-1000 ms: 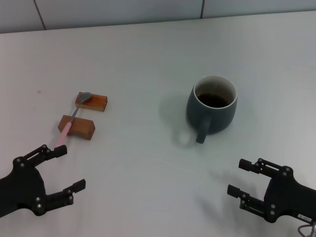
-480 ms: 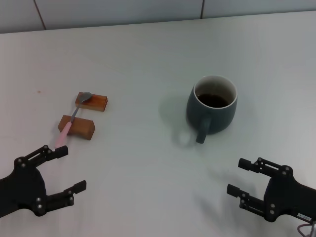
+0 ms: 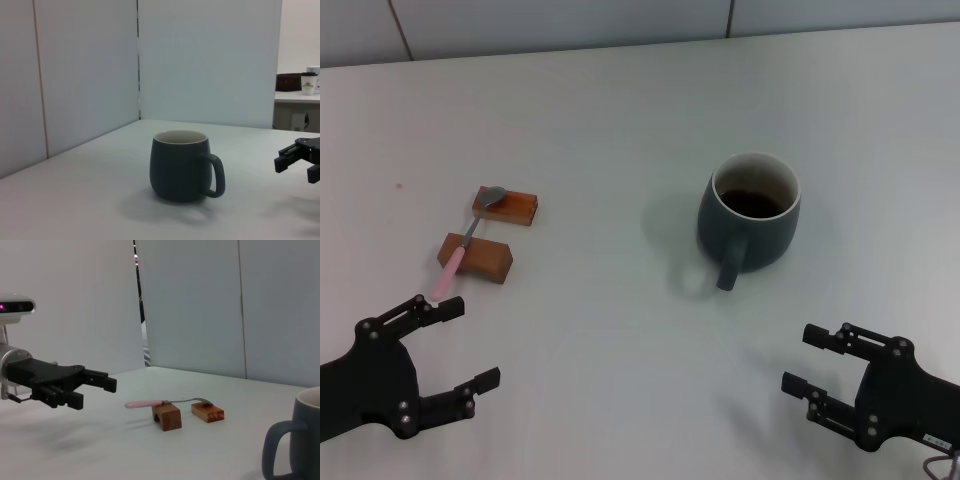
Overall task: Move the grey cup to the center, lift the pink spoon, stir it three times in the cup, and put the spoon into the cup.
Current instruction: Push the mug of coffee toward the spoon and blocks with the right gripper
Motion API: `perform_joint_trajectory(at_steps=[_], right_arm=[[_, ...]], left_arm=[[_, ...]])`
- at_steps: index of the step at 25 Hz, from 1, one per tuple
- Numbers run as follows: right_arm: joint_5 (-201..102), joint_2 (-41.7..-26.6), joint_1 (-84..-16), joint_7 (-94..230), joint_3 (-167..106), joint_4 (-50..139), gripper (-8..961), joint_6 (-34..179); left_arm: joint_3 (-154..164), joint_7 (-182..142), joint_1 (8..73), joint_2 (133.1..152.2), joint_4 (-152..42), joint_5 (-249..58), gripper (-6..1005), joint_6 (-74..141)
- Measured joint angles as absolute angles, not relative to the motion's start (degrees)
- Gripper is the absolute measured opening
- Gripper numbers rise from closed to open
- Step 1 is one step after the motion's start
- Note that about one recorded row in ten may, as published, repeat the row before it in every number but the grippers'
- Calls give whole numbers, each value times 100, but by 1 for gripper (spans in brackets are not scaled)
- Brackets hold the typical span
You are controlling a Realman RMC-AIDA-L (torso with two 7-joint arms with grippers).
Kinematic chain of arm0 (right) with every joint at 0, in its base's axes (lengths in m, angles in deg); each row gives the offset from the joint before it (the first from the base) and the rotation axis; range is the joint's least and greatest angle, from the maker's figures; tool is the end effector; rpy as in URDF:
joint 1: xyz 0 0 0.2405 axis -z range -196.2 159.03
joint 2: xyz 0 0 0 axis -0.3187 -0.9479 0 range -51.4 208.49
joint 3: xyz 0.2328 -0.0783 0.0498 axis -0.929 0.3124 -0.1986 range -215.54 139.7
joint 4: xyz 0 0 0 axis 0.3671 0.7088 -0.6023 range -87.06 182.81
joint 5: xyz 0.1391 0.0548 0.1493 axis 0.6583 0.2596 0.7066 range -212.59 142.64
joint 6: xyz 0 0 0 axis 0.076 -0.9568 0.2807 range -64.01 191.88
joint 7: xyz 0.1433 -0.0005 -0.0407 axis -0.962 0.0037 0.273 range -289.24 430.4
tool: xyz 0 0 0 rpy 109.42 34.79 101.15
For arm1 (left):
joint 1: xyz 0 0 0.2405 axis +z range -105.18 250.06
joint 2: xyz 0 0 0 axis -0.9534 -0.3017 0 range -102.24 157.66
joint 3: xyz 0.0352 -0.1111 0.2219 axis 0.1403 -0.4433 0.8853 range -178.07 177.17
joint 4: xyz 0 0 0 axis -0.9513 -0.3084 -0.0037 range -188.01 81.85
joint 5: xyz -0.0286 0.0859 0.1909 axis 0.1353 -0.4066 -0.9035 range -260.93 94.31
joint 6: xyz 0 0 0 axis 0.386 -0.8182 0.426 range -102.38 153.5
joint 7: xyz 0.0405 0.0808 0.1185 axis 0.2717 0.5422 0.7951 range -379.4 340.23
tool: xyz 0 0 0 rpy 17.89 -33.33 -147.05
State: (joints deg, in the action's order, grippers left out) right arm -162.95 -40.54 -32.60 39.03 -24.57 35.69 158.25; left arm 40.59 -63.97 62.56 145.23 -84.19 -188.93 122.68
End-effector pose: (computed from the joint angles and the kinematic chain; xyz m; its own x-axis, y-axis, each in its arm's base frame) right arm 0.3354 0.1898 -0.0495 0.7728 -0.1417 -0.6186 -0.4247 -0.8397 -0.3383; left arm -0.3353 0.2111 -0.0002 0.8362 0.0870 0.5414 0.3149 -0.8845 -0.3442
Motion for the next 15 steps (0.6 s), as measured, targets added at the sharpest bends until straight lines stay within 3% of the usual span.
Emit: perform_joint_trajectory(at_steps=[9, 12, 15], right_arm=[[-16261, -4054, -3282, 3885, -2500, 3602, 528, 15807], [-16259, -4057, -3298, 3885, -2508, 3601, 285, 15784], [-16245, -4058, -3307, 3886, -2518, 3601, 152, 15780]], left_arm=[[4045, -6405, 6231, 14532, -8419, -18897, 862, 12251], [4021, -6405, 6231, 14531, -8419, -18897, 862, 12257], [4016, -6406, 6232, 14530, -8419, -18897, 862, 12261]])
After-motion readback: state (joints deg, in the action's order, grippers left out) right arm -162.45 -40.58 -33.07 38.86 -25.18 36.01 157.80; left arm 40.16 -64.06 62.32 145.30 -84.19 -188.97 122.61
